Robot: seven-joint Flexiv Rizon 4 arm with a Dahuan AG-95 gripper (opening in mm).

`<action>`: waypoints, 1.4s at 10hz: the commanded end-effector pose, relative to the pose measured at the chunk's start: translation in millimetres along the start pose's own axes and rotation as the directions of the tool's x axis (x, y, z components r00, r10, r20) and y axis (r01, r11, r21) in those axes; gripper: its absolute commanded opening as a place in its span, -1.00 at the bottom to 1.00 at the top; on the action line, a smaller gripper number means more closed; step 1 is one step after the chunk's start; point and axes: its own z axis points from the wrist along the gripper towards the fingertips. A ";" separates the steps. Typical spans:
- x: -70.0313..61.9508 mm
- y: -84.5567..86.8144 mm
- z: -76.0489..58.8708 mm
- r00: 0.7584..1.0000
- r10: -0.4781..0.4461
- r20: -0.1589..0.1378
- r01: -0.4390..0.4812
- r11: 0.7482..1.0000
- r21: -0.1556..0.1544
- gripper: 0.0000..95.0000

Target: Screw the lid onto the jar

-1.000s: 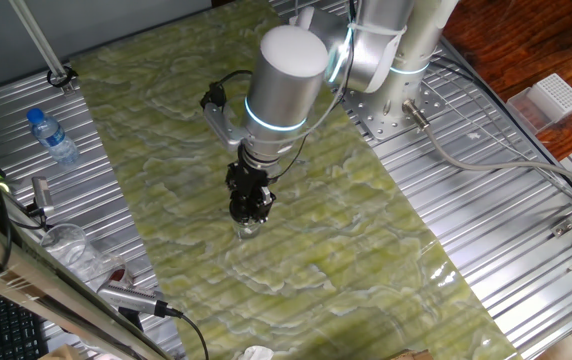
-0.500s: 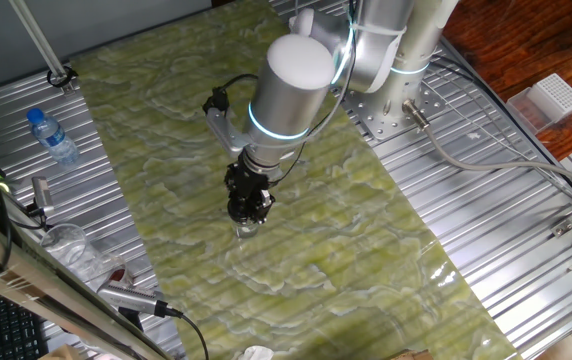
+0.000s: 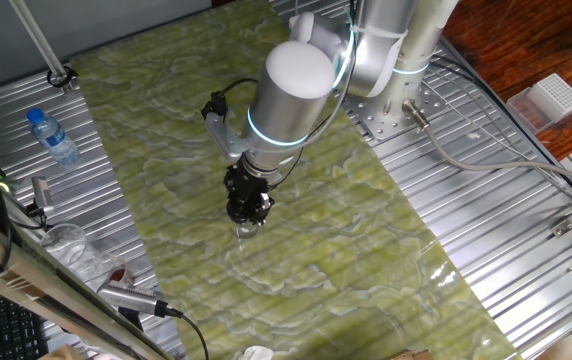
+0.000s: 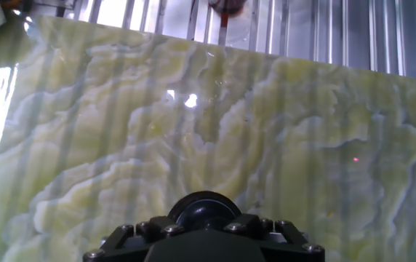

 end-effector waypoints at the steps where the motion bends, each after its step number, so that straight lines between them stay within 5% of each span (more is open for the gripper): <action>1: -0.3 0.7 -1.0 1.000 -0.002 -0.002 0.002 1.000 -0.002 0.60; 12: -0.3 0.7 -1.1 1.000 0.010 0.001 -0.010 1.000 -0.001 0.60; 14: -0.2 0.8 -0.8 0.998 0.062 0.002 -0.062 0.997 -0.035 0.60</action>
